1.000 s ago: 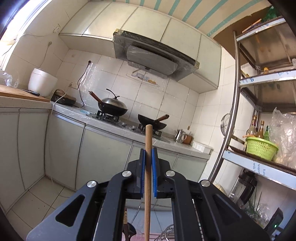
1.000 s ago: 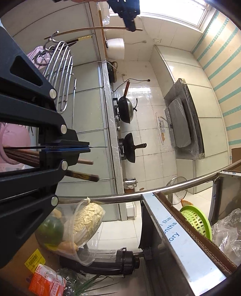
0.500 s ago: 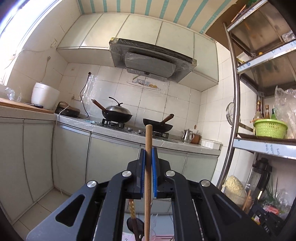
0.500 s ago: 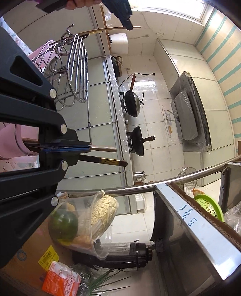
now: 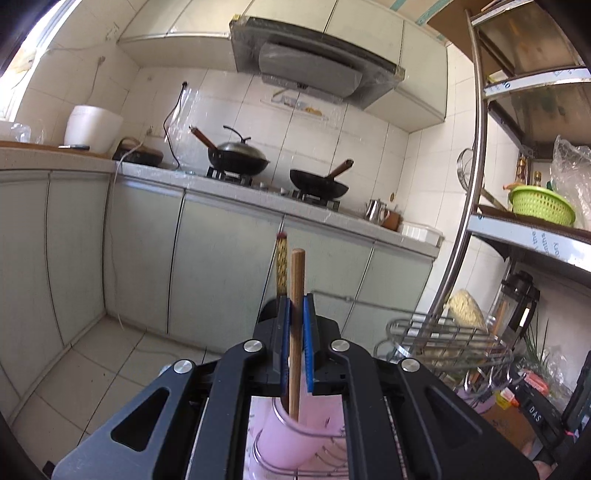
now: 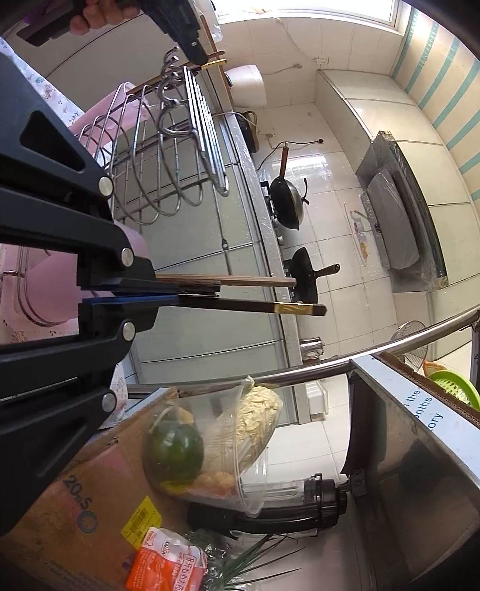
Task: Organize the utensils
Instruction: 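Lower the chopsticks into the pink cups and open both tools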
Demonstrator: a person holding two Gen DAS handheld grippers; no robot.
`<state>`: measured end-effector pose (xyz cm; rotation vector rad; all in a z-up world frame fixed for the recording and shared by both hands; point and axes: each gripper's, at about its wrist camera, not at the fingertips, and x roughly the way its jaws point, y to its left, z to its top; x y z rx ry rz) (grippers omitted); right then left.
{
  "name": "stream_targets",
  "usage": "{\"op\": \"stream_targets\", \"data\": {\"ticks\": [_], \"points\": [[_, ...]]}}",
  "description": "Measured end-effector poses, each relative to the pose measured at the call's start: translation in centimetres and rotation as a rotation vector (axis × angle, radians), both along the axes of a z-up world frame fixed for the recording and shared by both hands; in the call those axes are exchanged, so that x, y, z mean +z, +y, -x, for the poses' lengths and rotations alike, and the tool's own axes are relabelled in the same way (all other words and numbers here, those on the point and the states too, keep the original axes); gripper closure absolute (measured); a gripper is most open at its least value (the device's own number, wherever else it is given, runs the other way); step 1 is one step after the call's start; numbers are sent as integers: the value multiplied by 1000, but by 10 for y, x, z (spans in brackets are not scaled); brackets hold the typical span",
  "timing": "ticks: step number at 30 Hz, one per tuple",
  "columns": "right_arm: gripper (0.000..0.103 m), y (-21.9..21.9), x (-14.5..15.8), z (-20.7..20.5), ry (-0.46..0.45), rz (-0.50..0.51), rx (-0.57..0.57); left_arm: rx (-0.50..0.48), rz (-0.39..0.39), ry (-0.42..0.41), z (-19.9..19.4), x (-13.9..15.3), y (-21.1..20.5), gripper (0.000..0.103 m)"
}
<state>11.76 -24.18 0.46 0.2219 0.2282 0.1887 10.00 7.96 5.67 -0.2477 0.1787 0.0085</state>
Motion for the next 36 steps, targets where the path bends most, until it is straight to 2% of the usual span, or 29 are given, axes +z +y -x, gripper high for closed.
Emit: {"op": "stream_targets", "data": {"ticks": [3,10,13,16,17,18,20,27,32,34,36], "points": [[102,1,-3,-2,16,-4,2,5,-16,-8,3,-1,-2,97],[101,2,-10,-8,76,-13,29,-12,9,13,0,2,2,97],[100,1,-9,-8,85,-24,30,-12,9,19,-1,6,3,94],[92,-1,-6,-7,91,-36,33,-4,12,16,2,10,4,71],[87,-2,-5,-6,90,-39,33,-2,13,13,3,11,5,67],[78,-2,-4,-4,87,-42,34,0,10,11,4,12,5,66],[73,-3,-1,0,77,-50,36,2,2,12,5,15,4,64],[72,2,13,19,58,-40,54,-8,-17,43,16,21,-2,63],[71,20,19,37,67,29,80,-21,-8,102,26,18,-9,63],[67,28,20,45,84,49,93,-31,-6,124,32,16,-13,63],[57,35,20,53,95,54,103,-42,-8,144,38,14,-18,63]]}}
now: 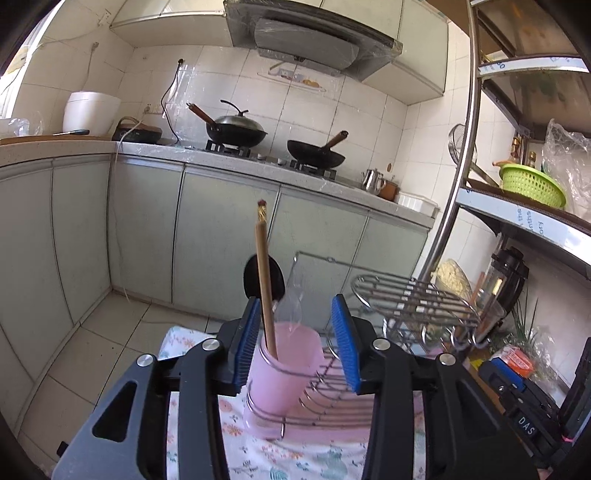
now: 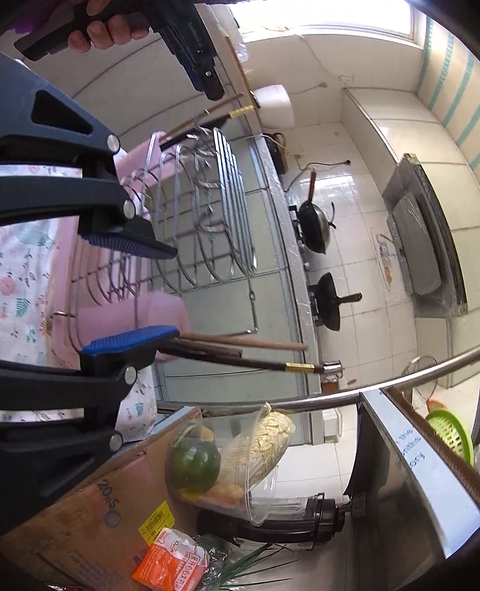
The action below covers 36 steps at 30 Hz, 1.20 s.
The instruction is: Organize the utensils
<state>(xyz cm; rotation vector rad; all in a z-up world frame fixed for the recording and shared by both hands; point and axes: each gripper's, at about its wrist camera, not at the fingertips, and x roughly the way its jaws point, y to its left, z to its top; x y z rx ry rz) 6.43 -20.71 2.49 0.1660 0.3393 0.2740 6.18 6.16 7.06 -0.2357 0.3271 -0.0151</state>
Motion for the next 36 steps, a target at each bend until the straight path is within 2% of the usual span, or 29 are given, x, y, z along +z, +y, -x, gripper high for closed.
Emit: {"op": "stream_targets", "data": {"ticks": [6,11,19,32,36], "points": [[57,12,0,23,-1,46,-12,-22,-25,56,17,-9,-15,63],[57,13,-2,27,73,18,3,-38,-29,110,28,-19,-26,63],[57,27,-11,37,148,52,29,-17,-53,145,43,-27,-35,63],[57,41,-13,59,139,105,39,-40,-74,179,60,-38,-52,63],[57,39,-15,59,154,88,37,-48,-79,188,63,-41,-54,63]]}}
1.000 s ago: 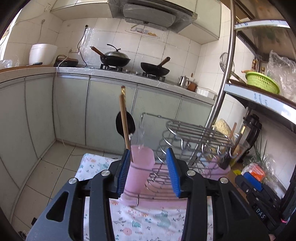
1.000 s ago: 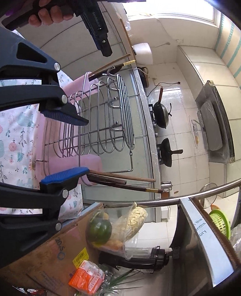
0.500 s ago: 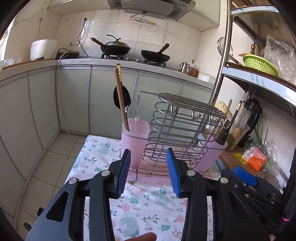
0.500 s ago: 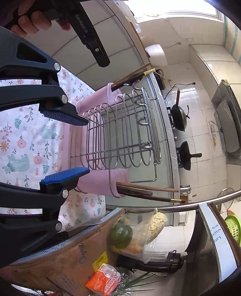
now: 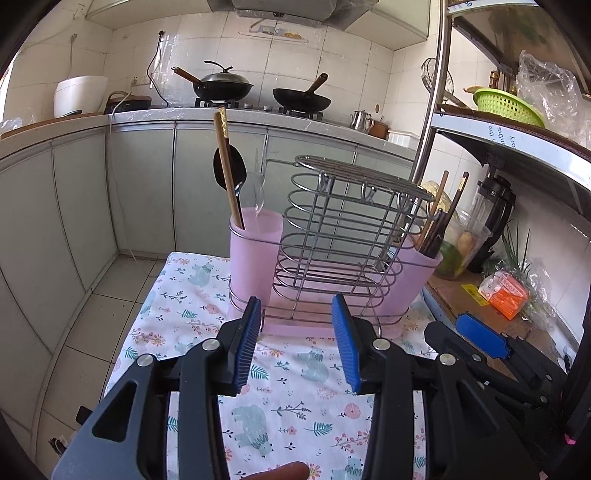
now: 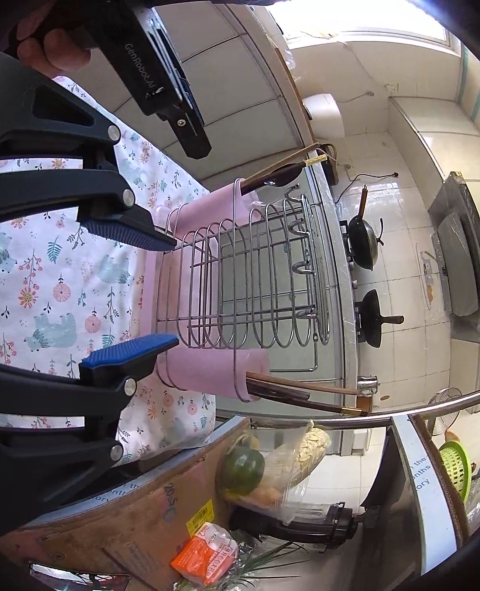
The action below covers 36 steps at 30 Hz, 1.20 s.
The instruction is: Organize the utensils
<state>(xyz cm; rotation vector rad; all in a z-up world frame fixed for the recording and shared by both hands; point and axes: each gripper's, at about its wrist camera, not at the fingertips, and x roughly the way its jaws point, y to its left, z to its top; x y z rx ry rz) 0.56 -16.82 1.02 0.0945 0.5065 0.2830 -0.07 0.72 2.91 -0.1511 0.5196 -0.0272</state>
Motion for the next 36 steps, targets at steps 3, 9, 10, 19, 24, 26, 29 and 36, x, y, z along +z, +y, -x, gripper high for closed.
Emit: {"op": "stream_targets", "data": {"ticks": [3,9,10,19,24,26,29,36], "points": [[57,0,-1,0,4,6,-4,-5,-3,4,1,-2,-2,63],[57,1,-1,-2,6,15,-6,-10,-3,9,0,-3,-2,63],[57,2,-1,-2,7,18,-5,-11,-3,10,0,-3,-3,63],[57,4,-6,-5,21,26,-6,-21,-3,20,-1,-7,-4,63],[57,3,-8,-7,28,25,-8,-21,-1,24,-2,-9,-4,63],[57,4,-9,-8,31,26,-7,-22,0,27,-2,-10,-4,63],[57,4,-10,-9,33,28,-5,-23,1,31,-3,-11,-4,63],[57,4,-12,-10,41,30,-4,-26,3,37,-4,-13,-3,63]]}}
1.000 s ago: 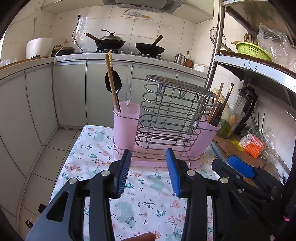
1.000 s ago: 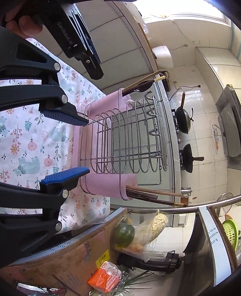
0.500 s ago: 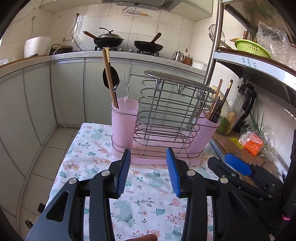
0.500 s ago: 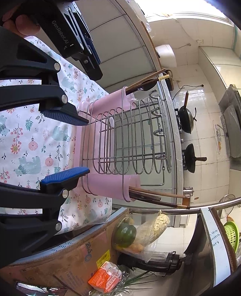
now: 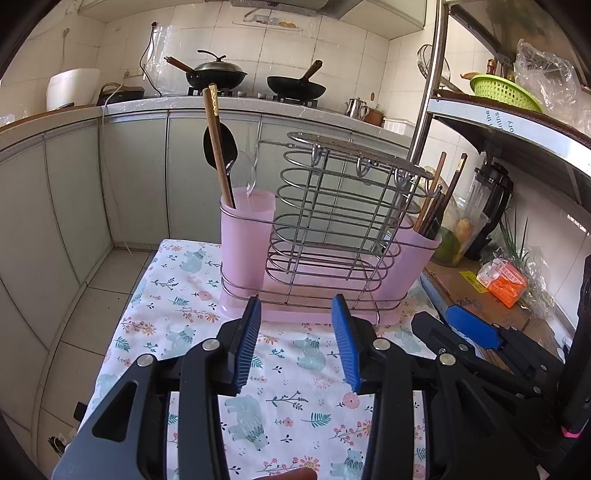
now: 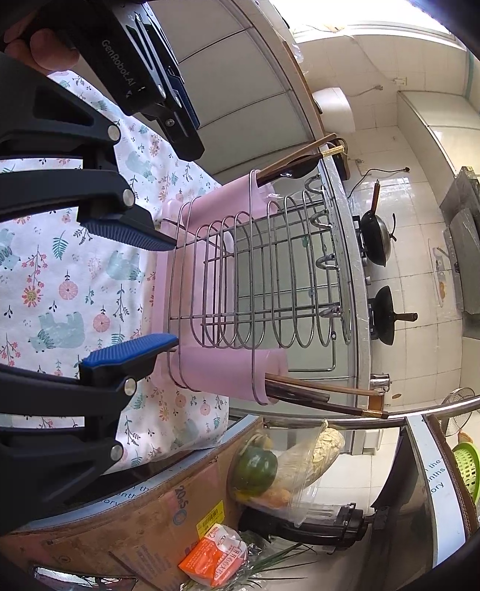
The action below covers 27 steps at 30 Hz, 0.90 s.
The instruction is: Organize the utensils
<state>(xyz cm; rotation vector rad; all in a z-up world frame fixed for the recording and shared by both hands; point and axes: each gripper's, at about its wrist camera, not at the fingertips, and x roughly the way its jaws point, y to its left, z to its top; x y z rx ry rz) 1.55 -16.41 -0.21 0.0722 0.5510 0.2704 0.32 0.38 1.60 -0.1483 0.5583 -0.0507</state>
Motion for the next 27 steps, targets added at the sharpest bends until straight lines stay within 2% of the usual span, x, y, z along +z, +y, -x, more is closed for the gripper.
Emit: {"op": "stream_targets", "data": {"ticks": [27], "points": [[57,1,-1,-1,2,8,-1,-11,7,12,-2,-3,-2,63]]}}
